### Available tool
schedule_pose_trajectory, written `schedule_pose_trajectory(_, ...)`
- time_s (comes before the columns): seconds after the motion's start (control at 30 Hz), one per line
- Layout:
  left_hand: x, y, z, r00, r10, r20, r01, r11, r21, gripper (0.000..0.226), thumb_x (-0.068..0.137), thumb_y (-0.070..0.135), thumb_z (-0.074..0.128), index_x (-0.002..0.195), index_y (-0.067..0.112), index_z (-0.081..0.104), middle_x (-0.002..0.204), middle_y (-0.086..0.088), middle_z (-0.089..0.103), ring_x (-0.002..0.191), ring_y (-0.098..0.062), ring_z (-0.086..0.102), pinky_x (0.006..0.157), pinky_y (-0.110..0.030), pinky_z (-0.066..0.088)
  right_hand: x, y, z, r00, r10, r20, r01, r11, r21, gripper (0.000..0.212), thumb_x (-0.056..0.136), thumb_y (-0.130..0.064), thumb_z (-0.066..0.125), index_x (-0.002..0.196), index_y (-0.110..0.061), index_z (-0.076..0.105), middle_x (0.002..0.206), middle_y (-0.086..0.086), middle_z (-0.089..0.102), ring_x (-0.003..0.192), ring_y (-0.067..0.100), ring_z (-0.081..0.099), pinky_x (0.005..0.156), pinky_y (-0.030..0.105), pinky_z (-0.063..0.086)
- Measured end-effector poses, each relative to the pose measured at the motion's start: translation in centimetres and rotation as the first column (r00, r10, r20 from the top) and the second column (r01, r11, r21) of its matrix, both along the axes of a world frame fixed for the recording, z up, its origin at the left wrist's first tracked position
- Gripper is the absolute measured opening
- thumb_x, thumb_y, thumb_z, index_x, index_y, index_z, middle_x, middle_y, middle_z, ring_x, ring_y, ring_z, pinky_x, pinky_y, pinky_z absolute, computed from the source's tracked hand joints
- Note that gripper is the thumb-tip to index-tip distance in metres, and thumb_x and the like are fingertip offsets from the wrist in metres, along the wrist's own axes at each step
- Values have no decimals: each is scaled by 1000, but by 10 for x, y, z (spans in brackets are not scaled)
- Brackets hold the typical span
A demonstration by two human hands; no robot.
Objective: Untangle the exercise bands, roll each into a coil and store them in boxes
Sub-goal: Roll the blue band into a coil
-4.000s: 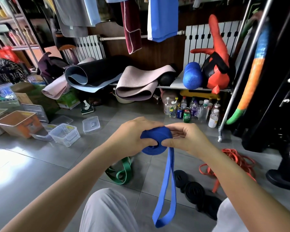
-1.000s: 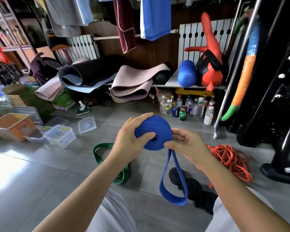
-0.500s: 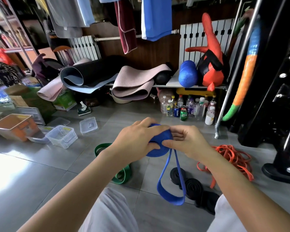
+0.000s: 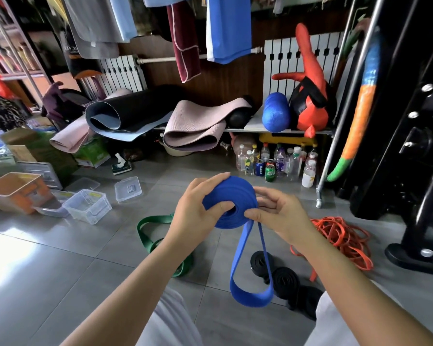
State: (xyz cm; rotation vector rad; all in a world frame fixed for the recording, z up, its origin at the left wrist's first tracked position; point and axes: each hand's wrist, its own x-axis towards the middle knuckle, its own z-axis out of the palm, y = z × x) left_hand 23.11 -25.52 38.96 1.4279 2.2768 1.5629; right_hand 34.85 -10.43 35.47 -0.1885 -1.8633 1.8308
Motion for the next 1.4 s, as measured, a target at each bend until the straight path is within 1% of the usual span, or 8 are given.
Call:
schedule_pose_trajectory(0.2, 9, 8, -3, 997, -54, 57, 55, 998, -12, 57, 81, 17, 70, 113, 56, 43, 122, 12, 49, 105, 11, 46, 82, -6, 41, 2, 4, -5, 997, -19, -75, 11, 994, -105, 48, 59, -13, 74, 105, -23, 62, 90, -3, 75, 83, 14, 71, 70, 21, 55)
schedule_pose_trajectory(0.43, 3, 4, 22, 806, -274, -525, -42, 859, -511, 69, 86, 30, 63, 142, 48, 25, 141, 8, 30, 120, -19, 40, 90, -35, 44, 1, 9, 2, 1000, -20, -17, 21, 999, 42, 41, 61, -18, 79, 92, -42, 69, 89, -5, 75, 84, 16, 71, 70, 24, 57)
schedule_pose_trajectory(0.6, -3, 4, 31, 884, -240, -402, 36, 890, -454, 56, 85, 26, 65, 133, 46, 43, 121, 11, 44, 103, -15, 52, 86, -34, 46, 0, 7, 8, 1000, -6, 1, 6, 999, 46, 40, 55, -26, 79, 92, -37, 68, 90, -10, 74, 86, 10, 70, 73, 18, 54)
schedule_pose_trajectory(0.83, 5, 1, 13, 985, -71, -154, 66, 997, -41, 59, 80, 18, 70, 118, 57, 48, 113, 18, 49, 106, 4, 48, 91, -13, 40, 9, 12, 5, 1000, 5, -4, -5, 1000, -1, 46, 53, -18, 77, 98, -26, 65, 88, -10, 74, 85, 9, 70, 72, 18, 54)
schedule_pose_trajectory(1.0, 21, 12, 8, 983, -38, 179, 10, 989, 151, 60, 78, 8, 72, 107, 57, 53, 117, 9, 55, 107, -9, 56, 92, -36, 50, 12, 7, 5, 997, -53, -59, 47, 994, -95, 40, 60, -12, 71, 99, -18, 62, 84, -7, 75, 80, 9, 70, 67, 17, 54)
schedule_pose_trajectory(1.13, 26, 15, 5, 962, -92, 258, 62, 990, 123, 53, 81, 8, 70, 107, 50, 51, 117, 9, 55, 107, -19, 58, 88, -43, 52, 17, 12, 9, 996, -69, -59, 62, 992, -111, 32, 69, 1, 69, 95, -17, 64, 80, -5, 74, 69, 5, 70, 51, 10, 49)
schedule_pose_trajectory(1.27, 13, 12, 18, 966, -172, 194, 171, 985, 20, 35, 84, 15, 69, 104, 39, 51, 103, 21, 59, 94, -9, 60, 83, -36, 53, 18, 17, 8, 998, -60, 0, 60, 998, -17, 36, 56, -17, 75, 91, -24, 68, 84, -6, 75, 76, 9, 71, 62, 14, 53)
schedule_pose_trajectory(1.4, 3, 12, 32, 970, -198, 139, 216, 967, -136, 32, 87, 21, 66, 112, 37, 54, 107, 7, 64, 99, -10, 62, 89, -31, 51, 13, 16, 11, 997, -52, 56, 48, 997, 67, 29, 54, -26, 77, 79, -40, 73, 84, -15, 74, 80, 3, 69, 71, 12, 52)
